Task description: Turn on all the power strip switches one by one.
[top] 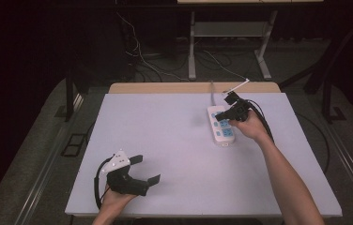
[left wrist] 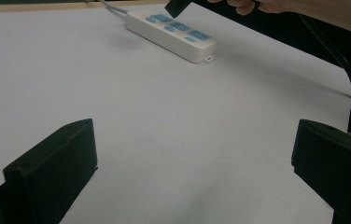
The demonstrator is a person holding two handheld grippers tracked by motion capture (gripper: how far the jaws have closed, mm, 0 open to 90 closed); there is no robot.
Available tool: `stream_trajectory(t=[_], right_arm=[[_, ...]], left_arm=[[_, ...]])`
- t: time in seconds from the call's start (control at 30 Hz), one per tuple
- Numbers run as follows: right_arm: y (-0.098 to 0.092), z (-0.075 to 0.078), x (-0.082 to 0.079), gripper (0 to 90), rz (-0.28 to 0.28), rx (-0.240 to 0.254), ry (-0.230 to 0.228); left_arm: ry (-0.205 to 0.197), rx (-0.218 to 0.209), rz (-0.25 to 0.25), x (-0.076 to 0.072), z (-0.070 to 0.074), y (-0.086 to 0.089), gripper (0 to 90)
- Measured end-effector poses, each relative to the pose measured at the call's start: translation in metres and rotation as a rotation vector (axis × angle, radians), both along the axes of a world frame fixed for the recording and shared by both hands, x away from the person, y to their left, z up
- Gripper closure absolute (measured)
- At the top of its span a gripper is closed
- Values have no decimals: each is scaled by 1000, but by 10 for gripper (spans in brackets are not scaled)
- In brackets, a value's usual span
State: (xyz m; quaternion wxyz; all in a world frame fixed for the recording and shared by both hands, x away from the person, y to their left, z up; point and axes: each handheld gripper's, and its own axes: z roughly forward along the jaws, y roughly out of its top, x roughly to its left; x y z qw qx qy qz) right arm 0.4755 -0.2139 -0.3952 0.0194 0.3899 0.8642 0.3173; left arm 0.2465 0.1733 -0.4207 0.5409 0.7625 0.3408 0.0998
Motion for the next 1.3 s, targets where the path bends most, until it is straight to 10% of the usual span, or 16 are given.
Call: stream_trajectory(t=[1.3], right_arm=[[7,-16,3,900,7,-4,16]], left_arm=[[-6,0,-4,-2,1,-1,0]])
